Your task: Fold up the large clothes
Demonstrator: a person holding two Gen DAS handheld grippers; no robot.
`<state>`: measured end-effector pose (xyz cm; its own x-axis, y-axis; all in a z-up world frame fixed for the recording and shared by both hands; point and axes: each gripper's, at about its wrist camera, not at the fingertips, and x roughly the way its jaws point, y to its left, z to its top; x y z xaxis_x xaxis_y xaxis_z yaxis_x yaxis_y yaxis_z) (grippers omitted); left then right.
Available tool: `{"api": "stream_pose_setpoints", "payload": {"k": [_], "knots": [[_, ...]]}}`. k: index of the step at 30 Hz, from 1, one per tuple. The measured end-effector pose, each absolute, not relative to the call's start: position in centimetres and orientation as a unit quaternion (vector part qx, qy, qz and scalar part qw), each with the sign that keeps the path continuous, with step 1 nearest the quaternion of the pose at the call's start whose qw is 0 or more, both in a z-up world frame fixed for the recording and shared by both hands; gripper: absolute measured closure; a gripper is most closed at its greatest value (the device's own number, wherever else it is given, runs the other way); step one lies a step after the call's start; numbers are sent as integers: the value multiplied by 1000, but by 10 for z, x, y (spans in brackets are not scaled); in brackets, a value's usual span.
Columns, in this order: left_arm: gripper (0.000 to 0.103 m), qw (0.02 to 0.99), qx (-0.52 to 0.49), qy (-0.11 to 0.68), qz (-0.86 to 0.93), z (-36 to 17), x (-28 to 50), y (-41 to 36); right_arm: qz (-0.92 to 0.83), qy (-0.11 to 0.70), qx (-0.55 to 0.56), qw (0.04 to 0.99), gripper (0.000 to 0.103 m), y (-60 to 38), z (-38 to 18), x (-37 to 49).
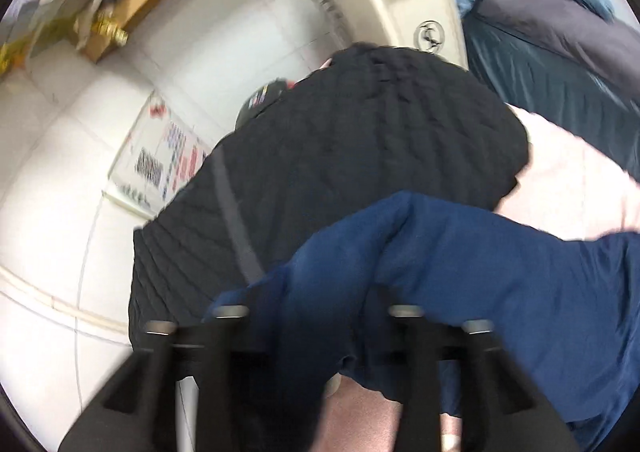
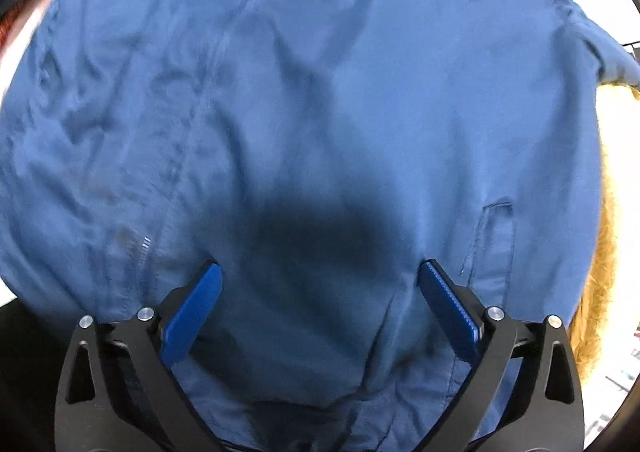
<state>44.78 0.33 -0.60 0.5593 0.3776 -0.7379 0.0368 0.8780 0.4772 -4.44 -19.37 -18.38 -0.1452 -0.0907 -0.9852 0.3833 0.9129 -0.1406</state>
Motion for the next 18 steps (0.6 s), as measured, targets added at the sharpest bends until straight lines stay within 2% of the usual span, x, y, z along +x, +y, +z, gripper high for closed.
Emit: {"api": "stream_pose_setpoints", "payload": {"k": [1, 2, 5, 8, 12, 18], "knots": [[14, 863, 241, 436, 83, -3, 437, -8, -182, 738, 91, 643, 6, -191, -187, -42], [9, 875, 256, 405, 64, 1, 422, -19, -184, 739, 90, 642, 6, -188, -190, -39], [6, 887, 309, 341, 36, 22, 388, -42, -186, 746, 96, 632, 5, -188, -198, -31], [6, 898, 314, 307, -13, 47, 357, -53, -186, 755, 102, 621, 4, -197, -210, -26], [6, 903, 284, 314, -68, 57, 325, -48, -190, 766, 104, 606, 4, -201, -210, -11], [6, 875, 245, 398, -123, 1, 267, -34, -180, 779, 114, 590, 4, -239, -216, 6]]}}
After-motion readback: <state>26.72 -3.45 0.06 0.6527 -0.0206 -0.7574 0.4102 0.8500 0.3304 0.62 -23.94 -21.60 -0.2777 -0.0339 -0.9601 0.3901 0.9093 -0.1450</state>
